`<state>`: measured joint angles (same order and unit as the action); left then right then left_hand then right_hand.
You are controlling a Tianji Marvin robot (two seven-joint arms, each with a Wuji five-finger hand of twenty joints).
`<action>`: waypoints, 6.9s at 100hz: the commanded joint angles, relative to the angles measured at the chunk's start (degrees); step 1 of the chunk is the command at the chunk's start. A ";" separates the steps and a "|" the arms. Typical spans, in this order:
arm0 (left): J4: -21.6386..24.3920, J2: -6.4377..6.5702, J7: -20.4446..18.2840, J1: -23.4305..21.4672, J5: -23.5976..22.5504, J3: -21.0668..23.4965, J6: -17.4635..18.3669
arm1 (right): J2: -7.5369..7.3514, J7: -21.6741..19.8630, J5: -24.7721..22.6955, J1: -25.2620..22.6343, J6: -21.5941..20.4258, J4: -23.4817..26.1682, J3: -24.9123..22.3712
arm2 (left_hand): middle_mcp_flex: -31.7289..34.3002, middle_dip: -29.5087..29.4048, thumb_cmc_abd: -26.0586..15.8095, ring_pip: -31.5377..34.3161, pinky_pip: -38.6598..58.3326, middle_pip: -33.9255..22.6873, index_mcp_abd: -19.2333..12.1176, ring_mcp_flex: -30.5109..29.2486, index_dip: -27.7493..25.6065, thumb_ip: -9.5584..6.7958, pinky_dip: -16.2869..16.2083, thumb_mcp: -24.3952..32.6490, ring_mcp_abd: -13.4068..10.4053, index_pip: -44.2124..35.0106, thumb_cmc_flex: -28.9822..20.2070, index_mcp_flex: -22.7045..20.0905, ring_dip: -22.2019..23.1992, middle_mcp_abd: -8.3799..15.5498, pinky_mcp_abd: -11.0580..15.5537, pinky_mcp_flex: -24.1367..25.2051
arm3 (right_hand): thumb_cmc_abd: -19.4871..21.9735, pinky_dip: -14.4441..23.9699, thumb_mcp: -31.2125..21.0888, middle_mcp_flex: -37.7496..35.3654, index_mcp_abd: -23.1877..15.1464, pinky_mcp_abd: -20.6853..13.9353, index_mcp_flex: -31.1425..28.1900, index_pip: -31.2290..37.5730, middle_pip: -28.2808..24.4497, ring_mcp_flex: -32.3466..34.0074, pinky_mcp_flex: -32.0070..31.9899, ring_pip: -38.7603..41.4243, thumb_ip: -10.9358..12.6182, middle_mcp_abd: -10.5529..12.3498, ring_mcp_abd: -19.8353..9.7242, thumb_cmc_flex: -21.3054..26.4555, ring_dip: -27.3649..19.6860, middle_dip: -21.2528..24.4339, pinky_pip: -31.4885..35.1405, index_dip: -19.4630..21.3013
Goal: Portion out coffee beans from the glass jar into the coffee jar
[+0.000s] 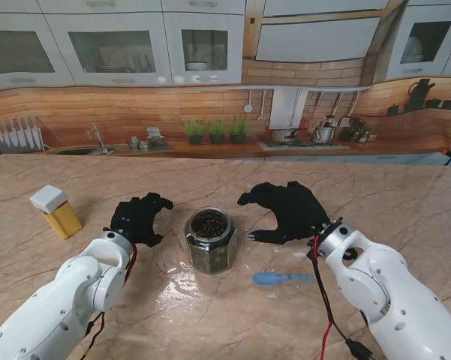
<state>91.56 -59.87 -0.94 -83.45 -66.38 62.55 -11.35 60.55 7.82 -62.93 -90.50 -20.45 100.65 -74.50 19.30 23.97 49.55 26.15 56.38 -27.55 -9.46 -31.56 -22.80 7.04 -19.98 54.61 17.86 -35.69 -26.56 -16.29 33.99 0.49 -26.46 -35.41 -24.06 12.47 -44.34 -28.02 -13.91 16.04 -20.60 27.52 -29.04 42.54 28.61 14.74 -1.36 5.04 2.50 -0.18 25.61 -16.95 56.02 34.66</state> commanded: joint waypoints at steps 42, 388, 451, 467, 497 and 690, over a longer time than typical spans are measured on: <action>-10.52 -1.60 1.12 9.55 7.44 -6.90 -5.44 | -0.21 0.50 -0.68 -1.23 -0.17 -1.56 -0.58 | -0.59 1.93 -0.70 3.38 4.67 -0.22 -3.46 -4.66 -1.45 -1.27 0.90 1.15 -0.25 -3.99 -2.05 1.23 3.23 2.82 3.80 -5.72 | 0.10 -0.96 -1.74 0.23 -0.83 1.07 -0.84 0.65 -0.45 0.21 0.47 0.52 0.90 0.07 0.50 -1.04 0.36 -0.12 1.30 -0.16; 13.56 -0.24 -14.27 3.61 16.01 10.82 14.96 | 0.09 7.40 -1.60 0.47 -1.57 -4.83 3.04 | 52.46 22.24 23.45 39.03 46.05 -1.71 1.36 -41.48 -1.71 -1.10 -13.91 23.39 -7.88 -39.10 -20.70 -37.24 7.56 -0.68 19.95 -25.56 | 2.71 -3.47 -0.41 -2.54 -2.18 -3.57 -3.38 4.80 -4.56 4.57 4.42 2.73 0.71 1.67 -1.71 -2.38 2.59 -2.77 1.71 0.63; 21.63 0.07 -19.10 3.01 23.95 4.23 14.76 | 0.06 9.31 -3.56 -2.78 0.27 -3.31 -0.77 | 52.00 22.65 22.42 38.71 45.87 -1.85 1.05 -41.42 -2.28 -1.42 -13.77 23.32 -8.39 -39.37 -20.25 -36.36 7.94 -0.30 20.70 -25.56 | 2.35 -3.52 -0.58 -2.52 -1.85 -3.12 -3.40 4.83 -4.49 4.47 4.23 2.70 0.70 1.60 -1.59 -2.27 2.67 -2.76 1.94 0.40; 21.20 -0.06 -19.05 4.13 24.93 1.18 13.12 | 0.02 9.87 -4.11 -3.60 0.19 -2.89 -1.58 | 51.89 22.73 22.16 38.73 45.94 -1.91 0.88 -41.41 -2.39 -1.54 -13.77 23.25 -8.56 -39.47 -20.09 -36.11 7.97 -0.04 20.90 -25.56 | 2.41 -3.54 -0.56 -2.58 -1.86 -3.23 -3.40 4.87 -4.53 4.56 4.26 2.72 0.69 1.63 -1.60 -2.28 2.67 -2.78 1.94 0.40; 17.48 -0.63 -16.92 7.22 24.85 -3.87 10.45 | -0.02 10.43 -4.68 -4.76 0.36 -2.55 -2.45 | 51.51 22.97 21.50 38.33 45.61 -2.00 0.73 -41.35 -2.66 -1.72 -13.58 22.86 -8.58 -39.54 -20.10 -35.71 8.19 0.10 18.54 -25.41 | 2.35 -3.58 -0.55 -2.60 -1.86 -3.40 -3.49 4.98 -4.57 4.66 4.32 2.73 0.68 1.59 -1.76 -2.31 2.70 -2.79 1.92 0.38; 11.40 -0.33 -17.98 9.62 22.07 -6.90 8.25 | -0.08 10.01 -4.46 -4.78 1.03 -3.58 -1.49 | 39.99 18.43 10.87 24.37 40.27 -5.63 1.85 -40.19 -3.13 3.70 -9.68 9.69 -10.78 -32.67 -14.91 -28.17 12.40 -0.79 22.16 -24.85 | 2.04 -3.80 -0.90 -2.76 -2.16 -3.79 -3.98 5.32 -4.54 4.85 4.33 2.60 0.65 1.80 -2.18 -2.67 2.70 -2.78 1.74 0.29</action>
<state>103.59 -60.58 -17.76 -72.93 -44.02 56.01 -2.95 60.36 17.74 -67.32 -95.13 -19.56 96.98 -76.13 53.76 40.69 67.84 54.78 96.35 -17.96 -16.55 -70.68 -21.22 12.23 -30.73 59.89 17.19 -49.40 -38.13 -42.80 45.32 0.86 -17.02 -61.40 -21.66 9.05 -44.33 -30.40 -15.16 12.49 -23.68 32.54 -33.25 47.24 32.99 17.10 -1.35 6.22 1.76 -0.46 27.95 -19.47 58.08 34.71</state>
